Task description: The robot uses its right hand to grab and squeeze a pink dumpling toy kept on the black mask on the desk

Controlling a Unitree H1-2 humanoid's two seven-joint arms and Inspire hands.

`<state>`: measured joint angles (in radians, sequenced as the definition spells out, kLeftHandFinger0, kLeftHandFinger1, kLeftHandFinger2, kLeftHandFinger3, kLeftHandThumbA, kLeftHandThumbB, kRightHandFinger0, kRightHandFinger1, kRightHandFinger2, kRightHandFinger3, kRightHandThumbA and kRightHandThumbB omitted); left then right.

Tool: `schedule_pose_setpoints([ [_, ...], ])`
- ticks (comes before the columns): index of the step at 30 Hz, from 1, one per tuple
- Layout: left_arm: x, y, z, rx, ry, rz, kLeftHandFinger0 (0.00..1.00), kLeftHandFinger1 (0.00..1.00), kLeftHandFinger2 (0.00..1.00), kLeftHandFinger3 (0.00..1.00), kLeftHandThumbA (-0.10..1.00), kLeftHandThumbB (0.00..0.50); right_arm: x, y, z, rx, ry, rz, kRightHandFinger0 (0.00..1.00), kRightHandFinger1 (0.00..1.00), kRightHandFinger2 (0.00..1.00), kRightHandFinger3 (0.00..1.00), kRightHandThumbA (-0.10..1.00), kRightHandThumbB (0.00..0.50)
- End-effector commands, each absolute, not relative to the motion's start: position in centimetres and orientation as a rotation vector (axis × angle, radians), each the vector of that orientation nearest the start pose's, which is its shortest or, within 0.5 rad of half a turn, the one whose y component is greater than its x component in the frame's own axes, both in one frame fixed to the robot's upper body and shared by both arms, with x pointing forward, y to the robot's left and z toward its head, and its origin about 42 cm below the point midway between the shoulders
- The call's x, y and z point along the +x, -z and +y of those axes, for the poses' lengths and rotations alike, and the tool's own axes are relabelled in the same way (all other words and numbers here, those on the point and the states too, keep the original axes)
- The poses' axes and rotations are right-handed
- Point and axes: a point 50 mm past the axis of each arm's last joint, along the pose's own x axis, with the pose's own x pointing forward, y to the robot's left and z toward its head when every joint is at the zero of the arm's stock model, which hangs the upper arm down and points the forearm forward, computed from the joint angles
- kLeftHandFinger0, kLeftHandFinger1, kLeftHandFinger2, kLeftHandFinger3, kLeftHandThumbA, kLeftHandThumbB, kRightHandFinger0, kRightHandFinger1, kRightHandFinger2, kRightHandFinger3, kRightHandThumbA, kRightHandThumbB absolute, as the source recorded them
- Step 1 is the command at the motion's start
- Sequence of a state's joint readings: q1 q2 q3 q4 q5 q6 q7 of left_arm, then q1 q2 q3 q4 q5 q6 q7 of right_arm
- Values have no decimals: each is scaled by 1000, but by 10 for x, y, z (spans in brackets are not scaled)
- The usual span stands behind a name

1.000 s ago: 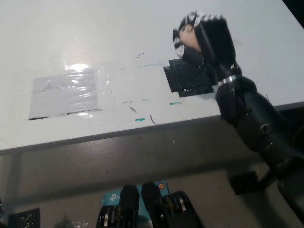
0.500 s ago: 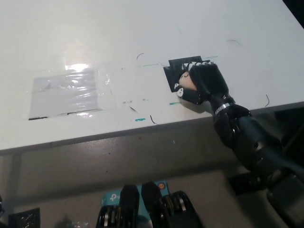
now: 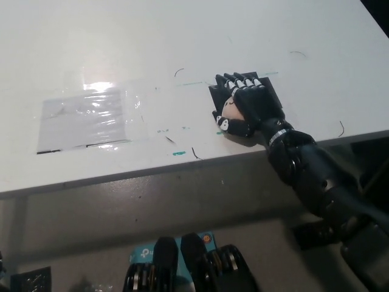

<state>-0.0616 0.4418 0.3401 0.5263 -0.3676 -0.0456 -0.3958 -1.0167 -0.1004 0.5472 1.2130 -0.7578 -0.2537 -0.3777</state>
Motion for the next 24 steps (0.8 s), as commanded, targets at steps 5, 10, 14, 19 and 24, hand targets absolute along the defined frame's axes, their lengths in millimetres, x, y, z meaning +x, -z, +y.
schedule_pose_setpoints([
  [5, 264, -69, 478, -36, -109, 197, 0, 29, 111, 168, 1000, 500, 535, -210, -109, -1330, -251, -411, 1000, 1000, 1000, 1000, 1000, 500],
  [10, 263, -70, 478, -35, -112, 200, 0, 40, 132, 192, 1000, 500, 529, -224, -109, -1279, -252, -406, 1000, 1000, 1000, 1000, 1000, 500],
  [14, 260, -69, 478, -41, -111, 206, 0, 40, 131, 183, 1000, 500, 520, -232, -116, -1231, -259, -425, 1000, 1000, 1000, 1000, 1000, 500],
  [19, 261, -68, 478, -46, -113, 198, 0, 36, 140, 190, 1000, 500, 507, -247, -129, -1231, -246, -453, 1000, 1000, 1000, 1000, 1000, 500],
  [24, 259, -66, 478, -41, -109, 204, 0, 35, 148, 205, 1000, 500, 489, -261, -142, -1195, -212, -495, 1000, 1000, 1000, 1000, 1000, 500],
])
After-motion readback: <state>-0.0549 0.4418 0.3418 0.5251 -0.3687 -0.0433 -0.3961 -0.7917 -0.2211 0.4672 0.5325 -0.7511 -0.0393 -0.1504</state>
